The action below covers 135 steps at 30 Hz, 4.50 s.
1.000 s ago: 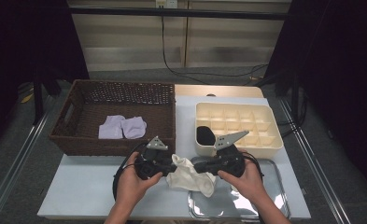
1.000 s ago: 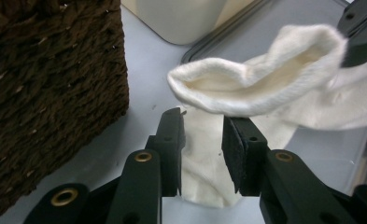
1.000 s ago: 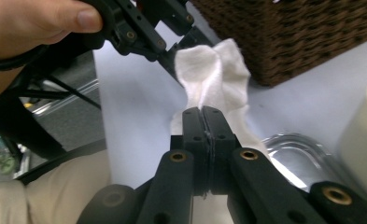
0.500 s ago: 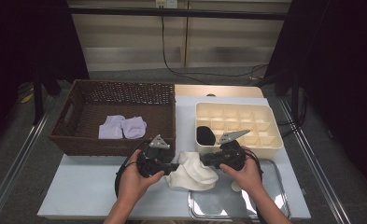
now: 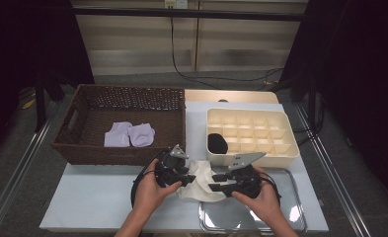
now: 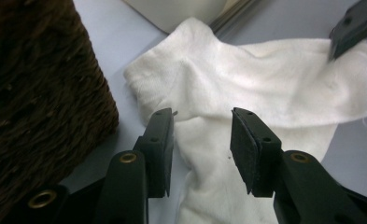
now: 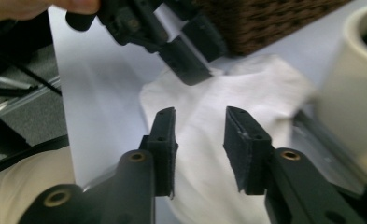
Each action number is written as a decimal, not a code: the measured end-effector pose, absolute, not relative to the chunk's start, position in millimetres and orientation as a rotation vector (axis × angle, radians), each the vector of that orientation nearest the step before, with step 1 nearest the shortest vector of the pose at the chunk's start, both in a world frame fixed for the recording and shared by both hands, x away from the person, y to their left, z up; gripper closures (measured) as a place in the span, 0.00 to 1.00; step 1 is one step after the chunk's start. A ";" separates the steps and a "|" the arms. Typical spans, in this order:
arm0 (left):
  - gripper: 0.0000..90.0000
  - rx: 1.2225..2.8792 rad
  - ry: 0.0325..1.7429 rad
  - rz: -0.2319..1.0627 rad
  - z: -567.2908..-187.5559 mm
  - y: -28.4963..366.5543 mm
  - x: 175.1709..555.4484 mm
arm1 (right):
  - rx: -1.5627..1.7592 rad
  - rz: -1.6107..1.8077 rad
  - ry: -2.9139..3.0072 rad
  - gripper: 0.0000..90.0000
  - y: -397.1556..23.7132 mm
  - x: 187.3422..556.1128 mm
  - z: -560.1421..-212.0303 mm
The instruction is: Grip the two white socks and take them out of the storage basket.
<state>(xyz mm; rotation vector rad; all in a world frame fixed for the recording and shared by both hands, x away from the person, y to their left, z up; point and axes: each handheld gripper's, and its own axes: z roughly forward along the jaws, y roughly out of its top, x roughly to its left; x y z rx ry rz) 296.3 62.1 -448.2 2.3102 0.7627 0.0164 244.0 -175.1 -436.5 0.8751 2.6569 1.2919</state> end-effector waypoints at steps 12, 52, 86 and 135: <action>0.83 2.373 0.773 -0.050 -461.3 81.4 286.5 | 0.839 1.095 2.718 1.00 -173.1 248.4 -455.7; 0.95 2.360 0.869 -0.030 -464.3 103.6 278.0 | 0.999 1.102 2.626 1.00 -139.2 300.1 -470.9; 0.97 2.369 0.866 -0.042 -457.4 104.3 278.7 | 0.977 1.097 2.618 1.00 -133.5 304.3 -474.6; 0.98 2.353 0.893 -0.109 -458.1 103.5 282.4 | 1.003 1.324 2.571 0.96 -174.2 287.5 -466.4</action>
